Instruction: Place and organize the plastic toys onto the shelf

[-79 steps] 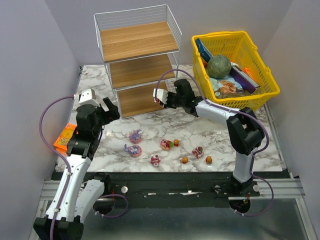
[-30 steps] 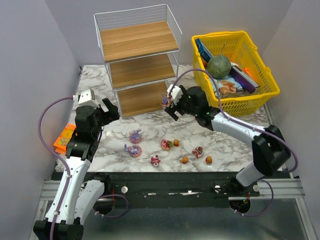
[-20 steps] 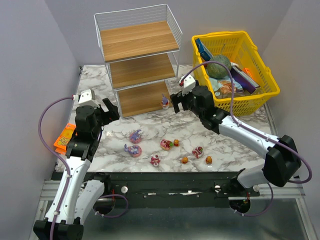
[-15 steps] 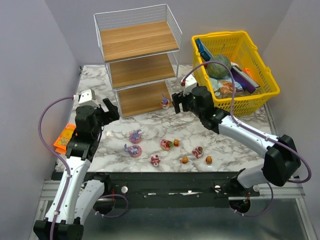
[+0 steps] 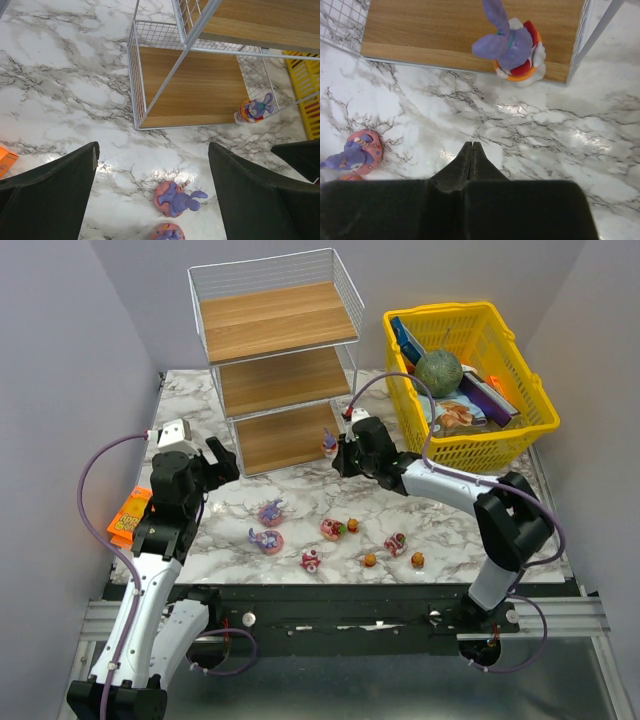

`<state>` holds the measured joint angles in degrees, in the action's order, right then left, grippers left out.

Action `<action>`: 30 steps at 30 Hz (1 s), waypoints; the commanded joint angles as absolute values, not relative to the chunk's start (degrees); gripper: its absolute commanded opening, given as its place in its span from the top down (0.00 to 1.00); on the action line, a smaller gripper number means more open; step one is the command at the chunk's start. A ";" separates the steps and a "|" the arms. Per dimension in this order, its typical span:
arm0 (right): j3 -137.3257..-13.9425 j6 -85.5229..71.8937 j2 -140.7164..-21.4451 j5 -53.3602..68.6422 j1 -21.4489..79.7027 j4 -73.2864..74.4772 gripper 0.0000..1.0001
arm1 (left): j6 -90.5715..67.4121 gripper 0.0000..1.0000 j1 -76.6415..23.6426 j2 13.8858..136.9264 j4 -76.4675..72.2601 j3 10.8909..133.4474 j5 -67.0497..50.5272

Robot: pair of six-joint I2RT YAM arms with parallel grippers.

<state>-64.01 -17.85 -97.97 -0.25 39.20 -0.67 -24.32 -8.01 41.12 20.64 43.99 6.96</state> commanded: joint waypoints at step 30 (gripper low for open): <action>-63.63 -54.22 -112.85 -12.39 36.74 -21.80 0.99 | -25.58 0.01 -8.26 42.19 18.63 42.28 3.78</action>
